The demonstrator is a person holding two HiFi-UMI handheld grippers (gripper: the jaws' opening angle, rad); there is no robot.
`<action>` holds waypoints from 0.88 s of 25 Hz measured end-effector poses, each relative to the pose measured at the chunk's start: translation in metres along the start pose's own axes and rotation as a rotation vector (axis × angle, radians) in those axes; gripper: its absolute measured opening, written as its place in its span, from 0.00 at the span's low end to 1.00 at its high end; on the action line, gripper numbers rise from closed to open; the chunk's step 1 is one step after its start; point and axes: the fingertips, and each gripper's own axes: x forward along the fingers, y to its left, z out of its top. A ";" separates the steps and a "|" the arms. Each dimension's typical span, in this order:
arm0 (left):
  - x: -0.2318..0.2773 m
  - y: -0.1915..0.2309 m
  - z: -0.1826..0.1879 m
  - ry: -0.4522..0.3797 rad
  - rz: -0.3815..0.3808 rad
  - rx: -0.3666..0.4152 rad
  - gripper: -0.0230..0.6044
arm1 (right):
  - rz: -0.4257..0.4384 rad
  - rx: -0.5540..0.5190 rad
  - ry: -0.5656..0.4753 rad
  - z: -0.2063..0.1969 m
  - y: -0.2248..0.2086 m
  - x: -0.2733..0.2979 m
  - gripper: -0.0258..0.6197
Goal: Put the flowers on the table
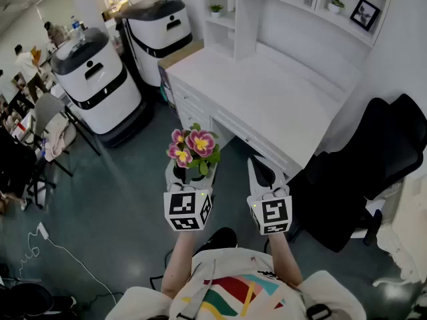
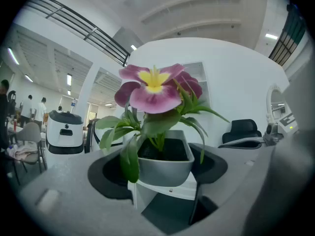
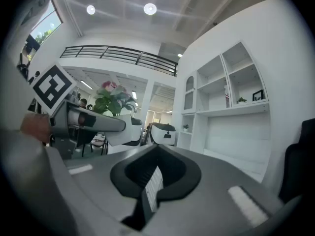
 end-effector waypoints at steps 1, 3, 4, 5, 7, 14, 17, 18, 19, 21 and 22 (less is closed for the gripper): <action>-0.001 0.001 0.000 -0.002 0.001 0.007 0.58 | 0.005 -0.003 0.000 0.000 0.003 0.001 0.04; -0.004 0.005 0.001 -0.010 0.006 0.015 0.58 | 0.013 -0.009 -0.001 -0.001 0.008 0.001 0.04; -0.005 0.007 0.001 -0.015 0.009 0.013 0.58 | 0.015 -0.011 -0.001 -0.002 0.009 0.001 0.04; -0.006 0.010 0.002 -0.020 0.013 0.007 0.58 | 0.017 -0.012 0.003 -0.003 0.010 0.001 0.04; -0.007 0.015 0.002 -0.024 0.022 -0.012 0.58 | 0.018 -0.012 0.013 -0.006 0.010 -0.001 0.04; -0.011 0.012 -0.005 0.004 0.013 -0.023 0.58 | 0.023 0.061 -0.011 -0.010 0.011 -0.004 0.04; -0.020 0.020 -0.008 0.014 0.037 -0.018 0.58 | 0.047 0.082 0.001 -0.016 0.024 -0.002 0.04; -0.022 0.024 -0.011 0.020 0.049 -0.022 0.58 | 0.054 0.082 0.013 -0.019 0.028 -0.001 0.04; -0.024 0.029 -0.013 0.024 0.060 -0.027 0.58 | 0.057 0.080 0.027 -0.024 0.032 0.000 0.04; -0.025 0.037 -0.018 0.030 0.077 -0.036 0.58 | 0.058 0.067 0.052 -0.030 0.035 0.004 0.04; -0.024 0.041 -0.019 0.030 0.083 -0.038 0.58 | 0.058 0.060 0.058 -0.032 0.036 0.007 0.04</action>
